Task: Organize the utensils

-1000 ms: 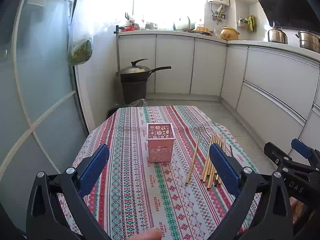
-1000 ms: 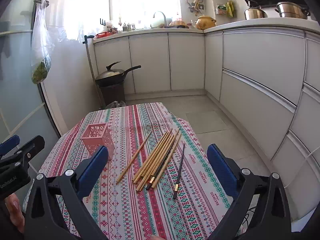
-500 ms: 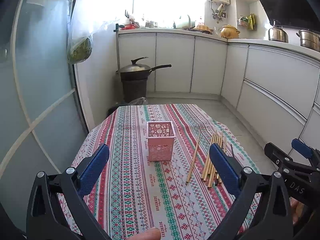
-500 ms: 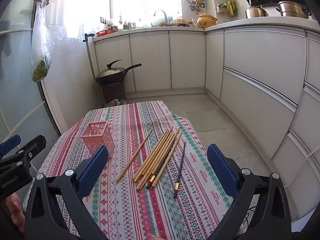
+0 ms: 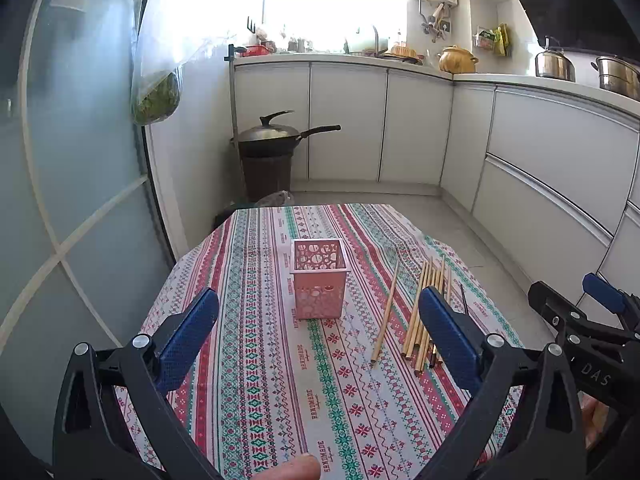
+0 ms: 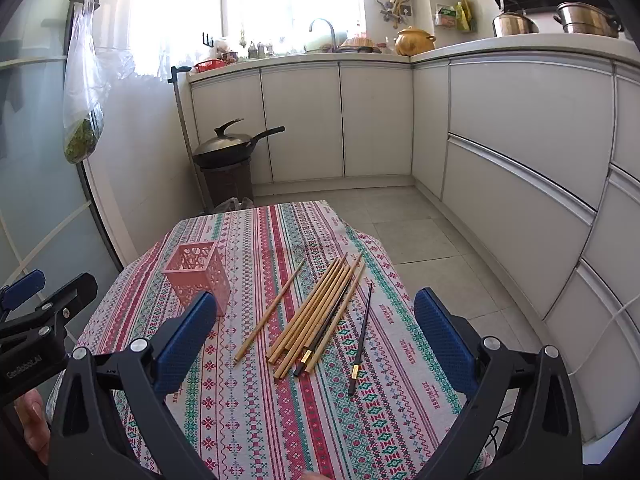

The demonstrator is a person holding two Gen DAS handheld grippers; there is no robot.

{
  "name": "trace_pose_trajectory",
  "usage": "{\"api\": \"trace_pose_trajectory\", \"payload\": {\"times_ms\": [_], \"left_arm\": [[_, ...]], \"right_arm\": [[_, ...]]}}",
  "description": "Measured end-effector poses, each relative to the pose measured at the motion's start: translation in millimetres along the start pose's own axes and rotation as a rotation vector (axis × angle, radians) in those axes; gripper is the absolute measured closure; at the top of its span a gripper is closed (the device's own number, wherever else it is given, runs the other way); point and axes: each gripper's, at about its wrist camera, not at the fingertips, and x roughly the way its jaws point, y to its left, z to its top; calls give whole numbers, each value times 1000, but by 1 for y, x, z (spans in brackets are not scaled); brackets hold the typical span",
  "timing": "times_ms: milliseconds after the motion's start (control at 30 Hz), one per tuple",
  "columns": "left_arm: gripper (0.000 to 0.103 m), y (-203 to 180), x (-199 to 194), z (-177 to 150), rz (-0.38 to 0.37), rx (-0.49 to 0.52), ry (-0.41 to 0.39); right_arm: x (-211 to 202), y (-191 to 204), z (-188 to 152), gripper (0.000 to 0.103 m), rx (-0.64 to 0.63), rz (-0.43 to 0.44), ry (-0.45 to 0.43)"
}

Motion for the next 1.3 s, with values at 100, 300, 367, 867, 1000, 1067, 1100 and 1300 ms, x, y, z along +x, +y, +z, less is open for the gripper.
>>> {"api": "trace_pose_trajectory", "payload": {"times_ms": [100,300,367,867,1000,1067,1100,1300], "left_arm": [[7,-1,0,0,1,4,2],[7,-1,0,0,2,4,4],[7,-1,0,0,1,3,3],[7,-1,2,0,-1,11,12],[7,-2,3,0,-2,14,13],[7,-3,2,-1,-3,16,13],[7,-3,2,0,-4,18,14],[7,-3,2,-1,-4,19,15]], "right_arm": [[-1,0,0,7,2,1,-1],[-1,0,1,7,2,3,0],[-1,0,0,7,2,3,1],[-1,2,1,7,0,6,2],[-2,3,1,7,1,11,5],[-1,4,0,7,0,14,7],[-1,5,0,7,-1,14,7],[-1,4,1,7,-4,17,10]]}}
